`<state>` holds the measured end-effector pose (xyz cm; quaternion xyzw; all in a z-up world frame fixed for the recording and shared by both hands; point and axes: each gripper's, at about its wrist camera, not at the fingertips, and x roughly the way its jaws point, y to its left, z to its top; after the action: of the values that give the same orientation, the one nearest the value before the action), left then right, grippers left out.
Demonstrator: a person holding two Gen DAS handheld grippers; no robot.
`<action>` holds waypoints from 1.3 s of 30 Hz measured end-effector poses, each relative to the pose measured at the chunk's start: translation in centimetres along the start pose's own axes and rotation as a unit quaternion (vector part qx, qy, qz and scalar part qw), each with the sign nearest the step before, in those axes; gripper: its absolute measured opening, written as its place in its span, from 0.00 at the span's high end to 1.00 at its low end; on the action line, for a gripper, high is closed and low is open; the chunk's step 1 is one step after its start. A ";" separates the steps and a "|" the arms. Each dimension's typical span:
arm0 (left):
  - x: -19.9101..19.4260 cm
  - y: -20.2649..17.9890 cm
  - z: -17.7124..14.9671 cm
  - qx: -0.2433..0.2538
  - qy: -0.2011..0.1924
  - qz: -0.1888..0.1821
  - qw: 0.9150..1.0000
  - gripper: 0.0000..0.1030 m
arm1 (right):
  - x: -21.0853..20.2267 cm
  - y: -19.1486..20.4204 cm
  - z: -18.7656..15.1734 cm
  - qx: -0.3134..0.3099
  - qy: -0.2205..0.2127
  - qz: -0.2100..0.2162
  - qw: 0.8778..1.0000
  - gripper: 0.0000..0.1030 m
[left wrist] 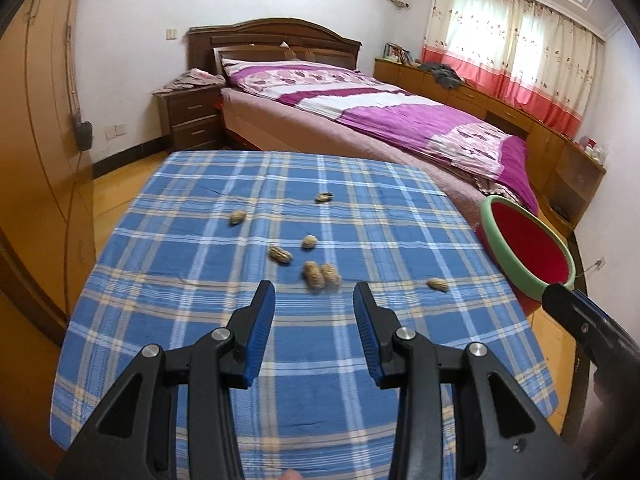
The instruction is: Collect trash
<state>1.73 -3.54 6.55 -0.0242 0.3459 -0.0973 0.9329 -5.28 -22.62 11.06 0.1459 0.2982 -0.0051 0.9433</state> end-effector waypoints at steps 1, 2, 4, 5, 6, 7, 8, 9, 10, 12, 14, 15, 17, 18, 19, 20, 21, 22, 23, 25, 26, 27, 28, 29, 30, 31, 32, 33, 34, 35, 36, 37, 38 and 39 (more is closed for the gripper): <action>-0.1 0.1 -0.1 0.000 -0.003 0.003 1.000 0.60 | 0.0 0.3 -0.2 -0.004 0.001 -0.001 1.000 0.17; -0.2 0.3 -0.2 -0.002 -0.005 0.005 1.000 0.60 | 0.1 0.5 -0.4 -0.007 0.001 -0.001 1.000 0.17; -0.3 0.5 -0.4 -0.004 -0.008 0.008 1.000 0.60 | 0.1 0.9 -0.8 -0.011 0.000 0.000 1.000 0.17; -0.3 0.7 -0.4 -0.006 -0.009 0.010 1.000 0.60 | 0.1 1.1 -0.9 -0.013 0.000 -0.001 1.000 0.17; -0.3 0.8 -0.5 -0.006 -0.010 0.013 1.000 0.60 | 0.2 1.2 -1.1 -0.015 -0.001 -0.002 1.000 0.17; -0.3 0.8 -0.5 -0.007 -0.010 0.014 1.000 0.60 | 0.2 1.3 -1.3 -0.019 -0.002 -0.004 1.000 0.17; -0.3 0.9 -0.6 -0.008 -0.011 0.016 1.000 0.60 | 0.2 1.5 -1.5 -0.021 -0.002 -0.005 1.000 0.17; -0.3 1.0 -0.6 -0.009 -0.013 0.018 1.000 0.60 | 0.2 1.5 -1.6 -0.022 -0.002 -0.005 1.000 0.17; -0.3 1.1 -0.7 -0.010 -0.013 0.019 1.000 0.60 | 0.3 1.6 -1.6 -0.023 -0.002 -0.004 1.000 0.17; -0.3 1.2 -0.8 -0.012 -0.014 0.021 1.000 0.60 | 0.3 1.6 -1.7 -0.023 -0.002 -0.001 1.000 0.17; -0.3 1.3 -0.8 -0.013 -0.015 0.024 1.000 0.60 | 0.3 1.6 -1.7 -0.023 -0.003 0.000 1.000 0.17; -0.2 1.4 -0.8 -0.014 -0.015 0.026 0.999 0.60 | 0.3 1.6 -1.8 -0.022 -0.003 -0.001 1.000 0.17; -0.2 1.5 -0.8 -0.015 -0.016 0.030 0.999 0.60 | 0.4 1.6 -1.8 -0.019 -0.001 0.000 1.000 0.17; -0.2 1.5 -0.9 -0.016 -0.017 0.031 0.999 0.60 | 0.4 1.6 -1.8 -0.020 0.000 0.000 1.000 0.17; -0.1 1.5 -0.9 -0.016 -0.017 0.033 0.999 0.60 | 0.4 1.7 -1.7 -0.019 0.000 0.000 1.000 0.17; -0.1 1.5 -0.8 -0.017 -0.018 0.034 0.999 0.60 | 0.5 1.7 -1.8 -0.018 0.001 0.000 1.000 0.17; -0.1 1.5 -0.8 -0.017 -0.018 0.035 0.999 0.60 | 0.5 1.7 -1.8 -0.017 0.001 0.000 1.000 0.17; -0.1 1.5 -0.8 -0.016 -0.019 0.035 0.999 0.60 | 0.4 1.7 -1.7 -0.016 0.001 0.000 1.000 0.17; -0.1 1.5 -0.8 -0.016 -0.019 0.036 0.999 0.60 | 0.4 1.8 -1.7 -0.016 0.001 0.000 1.000 0.17; -0.1 1.5 -0.8 -0.015 -0.019 0.036 0.999 0.60 | 0.5 1.8 -1.7 -0.017 0.001 0.000 1.000 0.17; -0.1 1.5 -0.8 -0.015 -0.019 0.037 0.999 0.60 | 0.5 1.8 -1.7 -0.017 0.001 0.000 1.000 0.17; -0.1 1.5 -0.8 -0.015 -0.019 0.037 0.999 0.60 | 0.4 1.8 -1.8 -0.017 0.001 0.000 1.000 0.17; -0.1 1.5 -0.8 -0.015 -0.019 0.037 0.999 0.60 | 0.5 1.8 -1.8 -0.017 0.002 0.000 1.000 0.17; -0.1 1.5 -0.8 -0.014 -0.019 0.037 0.999 0.60 | 0.5 1.8 -1.8 -0.017 0.002 0.000 1.000 0.17; -0.1 1.5 -0.8 -0.014 -0.019 0.037 0.999 0.60 | 0.5 1.8 -1.8 -0.017 0.002 0.000 1.000 0.17; -0.1 1.5 -0.8 -0.015 -0.019 0.037 0.999 0.60 | 0.5 1.7 -1.8 -0.016 0.002 0.000 1.000 0.17; -0.1 1.5 -0.8 -0.014 -0.020 0.037 0.999 0.60 | 0.5 1.7 -1.8 -0.016 0.003 0.001 1.000 0.17; -0.1 1.4 -0.8 -0.015 -0.019 0.037 0.999 0.60 | 0.5 1.7 -1.8 -0.016 0.003 0.001 1.000 0.17; -0.1 1.5 -0.8 -0.015 -0.020 0.037 0.999 0.60 | 0.6 1.7 -1.8 -0.016 0.003 0.001 1.000 0.17; -0.1 1.5 -0.8 -0.015 -0.020 0.037 0.999 0.60 | 0.6 1.7 -1.8 -0.016 0.003 0.001 1.000 0.17; -0.1 1.5 -0.8 -0.015 -0.020 0.038 0.999 0.60 | 0.5 1.7 -1.8 -0.016 0.003 0.001 1.000 0.17; -0.1 1.6 -0.7 -0.015 -0.021 0.038 0.999 0.60 | 0.5 1.7 -1.8 -0.016 0.003 0.001 1.000 0.17; -0.1 1.6 -0.7 -0.015 -0.021 0.039 0.999 0.60 | 0.6 1.7 -1.8 -0.016 0.003 0.001 1.000 0.17; -0.1 1.6 -0.7 -0.015 -0.021 0.038 0.999 0.60 | 0.6 1.7 -1.8 -0.016 0.003 0.001 1.000 0.17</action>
<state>1.45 -1.91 5.89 -0.0268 0.3284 -0.0556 0.9425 -5.68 -20.47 9.80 0.1307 0.3009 0.0012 0.9447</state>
